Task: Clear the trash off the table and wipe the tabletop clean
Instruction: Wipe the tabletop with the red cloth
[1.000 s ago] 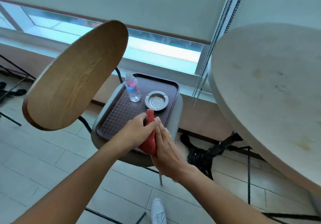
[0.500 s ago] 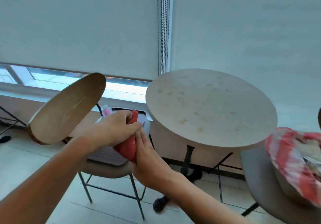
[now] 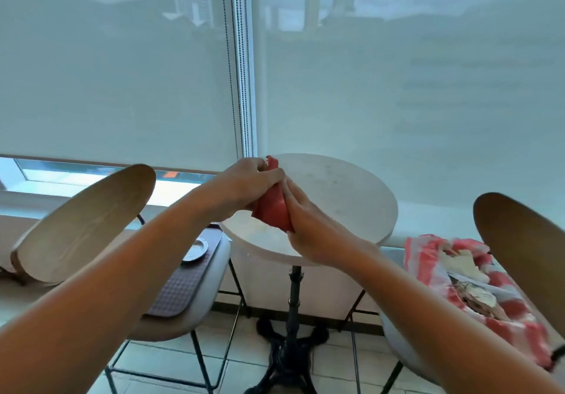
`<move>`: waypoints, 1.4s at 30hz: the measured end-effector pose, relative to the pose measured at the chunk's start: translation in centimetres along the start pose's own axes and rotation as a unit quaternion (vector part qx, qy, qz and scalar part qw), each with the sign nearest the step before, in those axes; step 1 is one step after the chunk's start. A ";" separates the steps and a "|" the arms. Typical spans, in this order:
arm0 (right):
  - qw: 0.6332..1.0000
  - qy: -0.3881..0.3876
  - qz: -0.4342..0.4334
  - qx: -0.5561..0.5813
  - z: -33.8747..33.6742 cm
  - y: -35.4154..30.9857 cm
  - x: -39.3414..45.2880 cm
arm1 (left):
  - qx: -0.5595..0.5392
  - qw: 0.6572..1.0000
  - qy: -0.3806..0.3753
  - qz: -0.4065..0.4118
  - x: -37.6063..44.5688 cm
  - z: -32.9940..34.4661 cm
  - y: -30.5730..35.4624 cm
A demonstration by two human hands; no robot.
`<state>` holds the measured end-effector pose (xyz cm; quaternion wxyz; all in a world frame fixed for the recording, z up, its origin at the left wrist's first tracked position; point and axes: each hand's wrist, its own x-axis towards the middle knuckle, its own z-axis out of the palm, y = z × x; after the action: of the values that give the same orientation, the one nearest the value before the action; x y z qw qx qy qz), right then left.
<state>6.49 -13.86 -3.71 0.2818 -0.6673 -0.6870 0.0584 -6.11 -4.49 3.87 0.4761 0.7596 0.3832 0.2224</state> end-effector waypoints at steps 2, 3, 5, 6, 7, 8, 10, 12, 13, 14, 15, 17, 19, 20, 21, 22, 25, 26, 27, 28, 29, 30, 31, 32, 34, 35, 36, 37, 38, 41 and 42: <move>0.999 -0.001 0.019 -0.043 -1.3 2.4 -0.1 | -0.050 0.998 -0.035 -0.008 1.6 1.8 0.4; 0.998 -0.006 0.026 -0.051 -2.1 3.5 -0.2 | -0.065 0.997 -0.047 -0.012 2.4 2.7 0.6; 0.997 -0.024 0.041 -0.064 -3.8 5.5 -0.2 | -0.097 0.993 -0.066 -0.020 3.9 4.5 1.1; 0.995 -0.033 0.055 -0.077 -4.6 6.5 -0.1 | -0.111 0.991 -0.074 -0.024 4.6 5.4 1.4; 0.992 -0.041 0.072 -0.092 -5.3 7.3 0.0 | -0.124 0.989 -0.080 -0.027 5.3 6.2 1.6; 0.989 -0.043 0.087 -0.108 -6.0 8.2 0.1 | -0.136 0.987 -0.084 -0.030 6.1 6.9 1.8; 0.982 -0.040 0.114 -0.142 -7.5 9.5 0.4 | -0.156 0.983 -0.090 -0.032 7.9 8.1 2.4; 0.976 -0.029 0.131 -0.174 -9.0 10.4 1.1 | -0.173 0.980 -0.096 -0.023 9.7 9.1 3.0; 0.973 -0.018 0.136 -0.187 -9.8 10.7 1.5 | -0.185 0.978 -0.100 -0.017 10.5 9.4 3.4; 0.970 -0.001 0.140 -0.199 -10.5 11.2 2.1 | -0.199 0.974 -0.105 -0.008 11.5 9.8 3.8; 0.967 0.015 0.144 -0.209 -11.0 11.8 2.6 | -0.213 0.971 -0.109 0.001 12.5 10.0 4.2; 0.963 0.032 0.154 -0.219 -11.2 12.8 3.1 | -0.223 0.968 -0.115 0.019 13.9 10.4 4.5; 0.962 0.022 0.167 -0.213 -10.5 13.7 3.3 | -0.180 0.976 -0.120 0.025 15.3 10.8 3.6; 0.965 -0.001 0.178 -0.195 -9.8 13.9 3.2 | -0.140 0.983 -0.119 0.026 15.8 11.0 2.8; 0.967 -0.032 0.192 -0.167 -9.1 14.0 3.0 | -0.091 0.989 -0.116 0.029 16.2 11.0 1.7; 0.967 -0.067 0.208 -0.132 -8.4 13.8 2.8 | -0.037 0.992 -0.113 0.038 16.4 11.1 0.7; 0.955 -0.144 0.249 -0.068 -6.3 13.4 2.4 | 0.135 0.980 -0.110 0.094 16.7 10.7 -1.7; 0.954 -0.158 0.252 -0.048 -5.8 13.5 2.3 | 0.172 0.973 -0.108 0.108 16.7 10.5 -2.3; 0.953 -0.166 0.252 -0.026 -5.4 13.3 2.1 | 0.188 0.969 -0.107 0.117 16.5 10.3 -2.6; 0.952 -0.173 0.253 0.001 -5.3 12.8 2.0 | 0.190 0.968 -0.106 0.122 16.5 10.1 -2.9; 0.950 -0.180 0.254 0.030 -5.2 12.4 2.0 | 0.189 0.968 -0.104 0.124 16.4 9.9 -3.2; 0.946 -0.187 0.256 0.063 -5.2 12.0 2.0 | 0.191 0.969 -0.101 0.122 16.2 9.6 -3.3; 0.941 -0.197 0.258 0.093 -5.1 11.6 1.9 | 0.192 0.969 -0.100 0.116 16.0 9.5 -3.4; 0.936 -0.210 0.256 0.121 -5.2 11.2 1.8 | 0.189 0.971 -0.101 0.104 15.7 9.3 -3.5; 0.920 -0.244 0.268 0.148 -5.3 10.7 1.3 | 0.167 0.977 -0.111 0.075 15.1 9.1 -3.7; 0.911 -0.239 0.284 0.178 -5.2 10.7 1.2 | 0.165 0.977 -0.116 0.065 14.7 8.9 -3.8; 0.905 -0.206 0.300 0.219 -5.0 10.4 1.3 | 0.180 0.974 -0.119 0.067 14.3 8.8 -3.9; 0.906 -0.149 0.316 0.239 -4.6 10.1 1.5 | 0.210 0.967 -0.117 0.082 13.9 8.6 -4.1; 0.913 -0.083 0.334 0.220 -4.1 10.1 1.9 | 0.242 0.959 -0.110 0.100 13.6 8.4 -4.3; 0.914 -0.031 0.403 0.020 -1.2 10.4 3.5 | 0.297 0.944 -0.063 0.129 13.2 7.8 -5.1; 0.897 -0.035 0.441 0.009 -0.1 10.2 3.8 | 0.309 0.941 -0.044 0.131 13.2 7.5 -5.4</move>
<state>15.71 -9.27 -7.13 0.2090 -0.8967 -0.3310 0.2067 5.23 3.23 -4.64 0.2009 0.9219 0.3089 0.1196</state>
